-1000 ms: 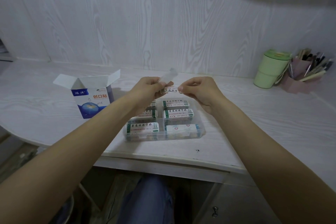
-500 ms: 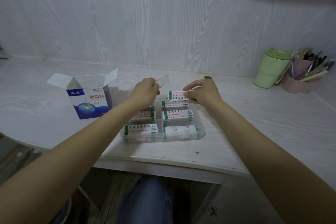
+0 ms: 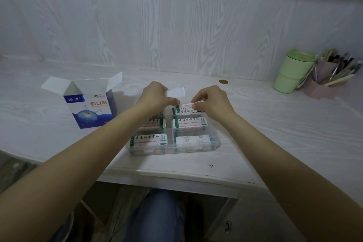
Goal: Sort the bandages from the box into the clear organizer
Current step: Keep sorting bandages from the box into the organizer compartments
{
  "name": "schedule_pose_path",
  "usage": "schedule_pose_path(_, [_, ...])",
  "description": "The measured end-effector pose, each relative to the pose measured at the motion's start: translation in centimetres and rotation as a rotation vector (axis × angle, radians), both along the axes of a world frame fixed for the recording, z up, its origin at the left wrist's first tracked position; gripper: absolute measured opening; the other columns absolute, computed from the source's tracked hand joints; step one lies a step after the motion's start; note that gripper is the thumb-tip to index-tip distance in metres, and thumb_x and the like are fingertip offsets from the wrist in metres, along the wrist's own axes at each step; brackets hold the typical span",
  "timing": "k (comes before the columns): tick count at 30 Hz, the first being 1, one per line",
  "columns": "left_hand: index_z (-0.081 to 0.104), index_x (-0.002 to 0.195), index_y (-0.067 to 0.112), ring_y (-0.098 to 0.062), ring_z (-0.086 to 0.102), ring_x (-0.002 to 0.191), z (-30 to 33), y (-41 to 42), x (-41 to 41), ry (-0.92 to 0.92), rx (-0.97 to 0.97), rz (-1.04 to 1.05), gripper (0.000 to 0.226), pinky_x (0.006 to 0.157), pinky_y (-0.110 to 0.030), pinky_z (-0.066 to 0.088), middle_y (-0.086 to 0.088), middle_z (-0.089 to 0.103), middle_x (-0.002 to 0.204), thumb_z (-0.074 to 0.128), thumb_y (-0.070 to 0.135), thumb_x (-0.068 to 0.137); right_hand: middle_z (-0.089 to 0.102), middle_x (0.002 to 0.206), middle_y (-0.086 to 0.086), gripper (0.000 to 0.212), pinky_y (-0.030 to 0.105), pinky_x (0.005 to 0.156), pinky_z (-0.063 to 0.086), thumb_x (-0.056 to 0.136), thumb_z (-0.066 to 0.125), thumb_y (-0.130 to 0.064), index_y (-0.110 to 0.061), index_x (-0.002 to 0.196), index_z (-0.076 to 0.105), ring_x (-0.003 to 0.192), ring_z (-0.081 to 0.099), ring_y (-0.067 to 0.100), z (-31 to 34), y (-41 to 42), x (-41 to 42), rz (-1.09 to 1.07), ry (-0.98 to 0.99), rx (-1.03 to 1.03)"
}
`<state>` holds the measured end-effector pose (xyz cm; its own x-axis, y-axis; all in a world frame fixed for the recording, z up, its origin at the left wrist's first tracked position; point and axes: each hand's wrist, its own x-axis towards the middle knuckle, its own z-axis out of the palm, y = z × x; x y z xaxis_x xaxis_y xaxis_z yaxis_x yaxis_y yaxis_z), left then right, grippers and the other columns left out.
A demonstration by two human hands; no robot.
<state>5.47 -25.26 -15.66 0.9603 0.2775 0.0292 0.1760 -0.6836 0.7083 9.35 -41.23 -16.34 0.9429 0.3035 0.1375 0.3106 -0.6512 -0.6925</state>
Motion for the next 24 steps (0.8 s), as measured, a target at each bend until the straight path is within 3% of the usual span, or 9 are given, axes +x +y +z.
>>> schedule_pose_path(3, [0.054, 0.064, 0.007, -0.014, 0.037, 0.051, -0.1, 0.0, 0.2, 0.001, -0.002, -0.018, 0.033, 0.048, -0.027, 0.023, -0.002, 0.040, 0.055, 0.078, 0.026, 0.077, 0.062, 0.082, 0.002, 0.014, 0.001, 0.050, 0.035, 0.078, 0.075, -0.008, -0.006, 0.092, 0.073, 0.075, 0.052, 0.008, -0.1, 0.1, 0.0, 0.007, -0.011, -0.044])
schedule_pose_path(9, [0.066, 0.089, 0.006, -0.010, 0.039, 0.056, -0.1, 0.1, 0.3, 0.012, -0.015, -0.095, 0.024, 0.048, -0.023, 0.025, 0.001, 0.044, 0.060, 0.078, 0.022, 0.077, 0.062, 0.080, 0.000, 0.010, 0.001, 0.046, 0.034, 0.080, 0.075, -0.010, -0.007, 0.089, 0.073, 0.064, 0.047, -0.001, -0.7, 0.4, 0.0, 0.011, -0.012, -0.084])
schedule_pose_path(11, [0.063, 0.077, 0.007, -0.010, 0.038, 0.055, -0.2, 0.0, 0.3, 0.041, 0.015, -0.112, 0.022, 0.047, -0.021, 0.024, 0.001, 0.042, 0.057, 0.079, 0.021, 0.075, 0.065, 0.084, 0.000, 0.009, 0.006, 0.052, 0.036, 0.080, 0.075, -0.013, -0.010, 0.088, 0.074, 0.071, 0.053, 0.005, -1.0, 0.4, 0.0, 0.007, -0.030, -0.104])
schedule_pose_path(15, [0.045, 0.051, 0.012, -0.012, 0.033, 0.050, -0.1, -0.2, 0.3, 0.111, 0.111, -0.147, 0.043, 0.044, -0.022, 0.021, -0.001, 0.037, 0.052, 0.079, 0.020, 0.075, 0.071, 0.090, 0.003, 0.012, 0.027, 0.077, 0.052, 0.078, 0.076, -0.014, -0.011, 0.089, 0.074, 0.084, 0.062, 0.014, -1.1, 0.4, 0.1, -0.011, -0.067, -0.128])
schedule_pose_path(19, [0.035, 0.049, 0.013, -0.015, 0.030, 0.049, -0.1, -0.3, 0.4, 0.115, 0.130, -0.149, 0.052, 0.047, -0.025, 0.019, -0.001, 0.032, 0.051, 0.079, 0.019, 0.075, 0.072, 0.091, 0.006, 0.012, 0.032, 0.082, 0.053, 0.079, 0.076, -0.012, -0.008, 0.090, 0.074, 0.088, 0.065, 0.018, -1.0, 0.5, 0.0, 0.007, -0.109, -0.178])
schedule_pose_path(24, [0.037, 0.053, 0.011, -0.016, 0.035, 0.051, -0.4, -0.3, 0.8, 0.126, 0.172, -0.142, 0.049, 0.047, -0.026, 0.022, -0.003, 0.037, 0.053, 0.081, 0.022, 0.074, 0.072, 0.090, 0.011, 0.010, 0.035, 0.080, 0.054, 0.081, 0.073, -0.009, -0.005, 0.090, 0.075, 0.090, 0.064, 0.021, -0.6, 0.5, 0.1, 0.021, -0.115, -0.252])
